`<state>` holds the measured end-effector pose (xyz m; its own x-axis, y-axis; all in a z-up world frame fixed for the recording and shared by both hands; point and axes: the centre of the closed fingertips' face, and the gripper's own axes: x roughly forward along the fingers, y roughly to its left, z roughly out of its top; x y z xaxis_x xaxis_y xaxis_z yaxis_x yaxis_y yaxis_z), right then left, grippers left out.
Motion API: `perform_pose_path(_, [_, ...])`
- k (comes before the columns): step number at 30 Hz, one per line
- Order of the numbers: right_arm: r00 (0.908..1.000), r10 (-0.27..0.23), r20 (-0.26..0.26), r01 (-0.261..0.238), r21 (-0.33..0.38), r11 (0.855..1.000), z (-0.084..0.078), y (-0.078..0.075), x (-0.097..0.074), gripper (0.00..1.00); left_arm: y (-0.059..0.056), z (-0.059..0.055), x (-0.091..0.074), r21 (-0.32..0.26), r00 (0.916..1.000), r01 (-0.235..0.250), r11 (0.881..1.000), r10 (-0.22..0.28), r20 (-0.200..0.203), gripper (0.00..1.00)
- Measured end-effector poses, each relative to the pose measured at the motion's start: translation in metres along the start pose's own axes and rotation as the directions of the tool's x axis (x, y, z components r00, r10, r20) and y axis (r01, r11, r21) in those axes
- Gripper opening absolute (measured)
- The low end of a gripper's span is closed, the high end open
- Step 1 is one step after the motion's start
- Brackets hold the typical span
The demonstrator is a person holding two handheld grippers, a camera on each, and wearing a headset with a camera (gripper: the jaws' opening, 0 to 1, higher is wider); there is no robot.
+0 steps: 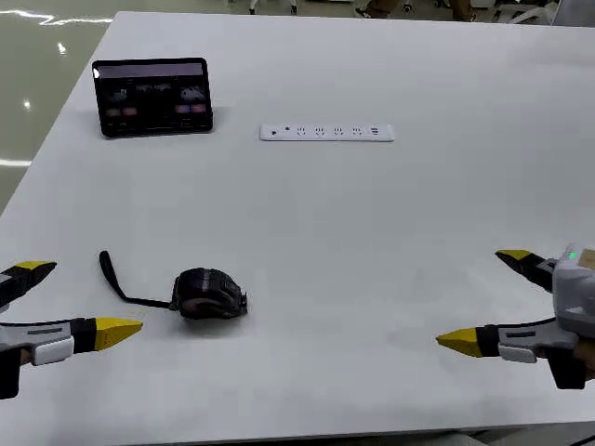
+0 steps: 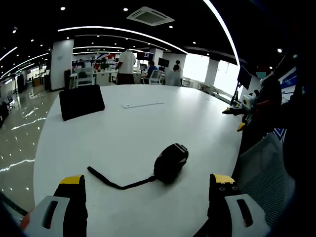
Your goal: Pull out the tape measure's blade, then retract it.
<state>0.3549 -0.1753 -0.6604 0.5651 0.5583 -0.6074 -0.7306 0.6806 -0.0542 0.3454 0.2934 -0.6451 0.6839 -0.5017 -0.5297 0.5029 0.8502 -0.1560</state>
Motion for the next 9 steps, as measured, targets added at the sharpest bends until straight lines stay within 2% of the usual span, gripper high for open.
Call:
perform_pose_path(5, [0.9996,-0.021,-0.02,0.022,0.009,1.0,-0.01,-0.005,-0.011,1.0,0.008,-0.002,-0.005,-0.006,0.9998,-0.022,1.0,0.022,0.001,1.0])
perform_pose_path(9, [0.9994,-0.021,-0.029,0.021,0.0,1.0,-0.009,-0.005,-0.013,1.0,0.01,-0.002,-0.006,-0.008,0.9996,-0.028,1.0,0.028,0.004,1.0])
